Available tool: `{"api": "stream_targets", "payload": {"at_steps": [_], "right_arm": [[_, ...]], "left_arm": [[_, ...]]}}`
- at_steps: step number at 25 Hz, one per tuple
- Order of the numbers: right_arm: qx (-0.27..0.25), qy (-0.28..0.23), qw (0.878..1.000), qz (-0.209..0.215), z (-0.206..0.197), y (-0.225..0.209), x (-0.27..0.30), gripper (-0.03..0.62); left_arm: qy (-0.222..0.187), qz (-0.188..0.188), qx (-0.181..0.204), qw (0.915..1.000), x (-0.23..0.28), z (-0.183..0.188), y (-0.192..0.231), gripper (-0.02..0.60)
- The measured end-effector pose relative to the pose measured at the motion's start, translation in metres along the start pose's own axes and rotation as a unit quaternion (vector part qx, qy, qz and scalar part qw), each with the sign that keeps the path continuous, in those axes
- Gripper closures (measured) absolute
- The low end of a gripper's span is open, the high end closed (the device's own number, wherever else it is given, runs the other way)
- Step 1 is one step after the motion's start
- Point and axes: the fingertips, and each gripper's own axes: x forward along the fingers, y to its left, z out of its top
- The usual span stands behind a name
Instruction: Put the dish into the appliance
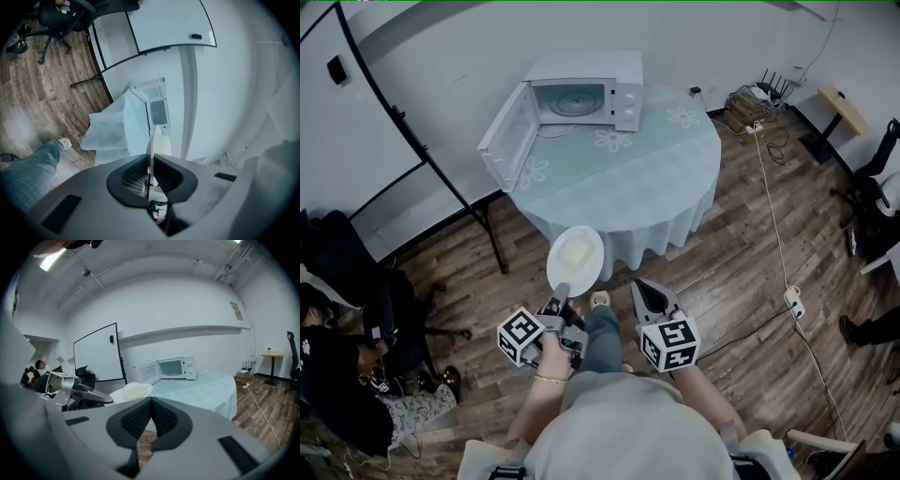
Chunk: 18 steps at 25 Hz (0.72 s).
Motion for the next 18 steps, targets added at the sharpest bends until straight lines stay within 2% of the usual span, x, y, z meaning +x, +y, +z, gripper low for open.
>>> {"api": "stream_targets", "payload": {"at_steps": [7,18], "right_arm": [[0.005,0.004,1.000,-0.011,0.013,-0.031,0.040,0.588],[-0.002,-0.004,1.000,-0.008,0.060,-0.077,0.142,0.588]], "left_arm": [[0.000,0.004,0.002,1.0000,0.060,0.028,-0.007,0.543],[-0.003,0.005,0.001,1.0000,0.155,0.081,-0.027,0.544]]}}
